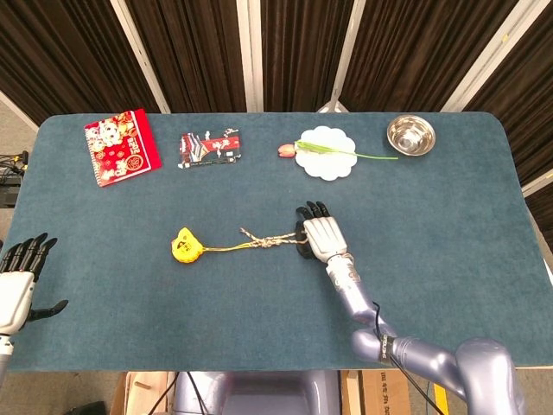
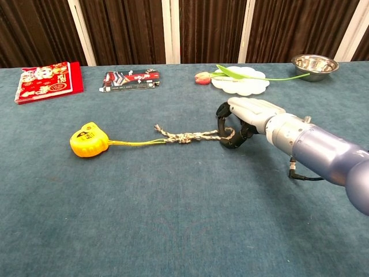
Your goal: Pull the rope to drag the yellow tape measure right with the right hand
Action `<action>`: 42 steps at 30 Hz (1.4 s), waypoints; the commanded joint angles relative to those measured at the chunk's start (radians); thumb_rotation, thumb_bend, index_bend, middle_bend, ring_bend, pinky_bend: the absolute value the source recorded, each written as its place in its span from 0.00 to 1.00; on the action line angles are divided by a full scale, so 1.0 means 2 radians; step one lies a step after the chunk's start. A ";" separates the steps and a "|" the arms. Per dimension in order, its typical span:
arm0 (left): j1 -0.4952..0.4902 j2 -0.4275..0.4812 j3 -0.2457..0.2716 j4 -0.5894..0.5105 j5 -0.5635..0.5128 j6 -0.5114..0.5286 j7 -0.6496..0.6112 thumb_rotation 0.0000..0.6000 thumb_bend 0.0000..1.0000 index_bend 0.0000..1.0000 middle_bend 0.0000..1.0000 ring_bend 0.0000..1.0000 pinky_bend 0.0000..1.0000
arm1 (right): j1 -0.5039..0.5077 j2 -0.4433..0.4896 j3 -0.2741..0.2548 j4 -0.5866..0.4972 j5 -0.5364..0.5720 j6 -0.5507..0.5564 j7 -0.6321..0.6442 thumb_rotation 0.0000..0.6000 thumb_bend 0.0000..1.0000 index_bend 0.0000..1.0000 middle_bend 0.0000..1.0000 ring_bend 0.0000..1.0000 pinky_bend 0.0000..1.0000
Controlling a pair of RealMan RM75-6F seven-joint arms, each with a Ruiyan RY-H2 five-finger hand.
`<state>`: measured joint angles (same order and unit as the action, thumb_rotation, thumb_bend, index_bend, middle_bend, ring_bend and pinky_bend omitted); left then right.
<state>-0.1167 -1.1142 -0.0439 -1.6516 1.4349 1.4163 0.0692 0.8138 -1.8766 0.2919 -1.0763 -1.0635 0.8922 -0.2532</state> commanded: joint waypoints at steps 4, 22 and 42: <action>0.000 0.000 0.000 0.000 -0.002 -0.001 0.000 1.00 0.00 0.00 0.00 0.00 0.00 | -0.004 0.020 0.003 -0.029 -0.004 0.010 -0.005 1.00 0.43 0.62 0.19 0.01 0.00; -0.001 0.000 0.002 -0.005 0.001 -0.002 0.003 1.00 0.00 0.00 0.00 0.00 0.00 | -0.044 0.111 0.009 -0.152 0.040 0.037 -0.012 1.00 0.43 0.63 0.19 0.01 0.00; 0.001 0.002 0.005 -0.008 0.007 0.002 0.003 1.00 0.00 0.00 0.00 0.00 0.00 | -0.092 0.216 0.020 -0.213 0.084 0.062 0.020 1.00 0.43 0.65 0.19 0.01 0.00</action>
<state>-0.1151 -1.1100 -0.0333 -1.6685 1.4499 1.4198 0.0754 0.6379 -1.4567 0.3297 -1.4969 -0.9003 1.0120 -0.2197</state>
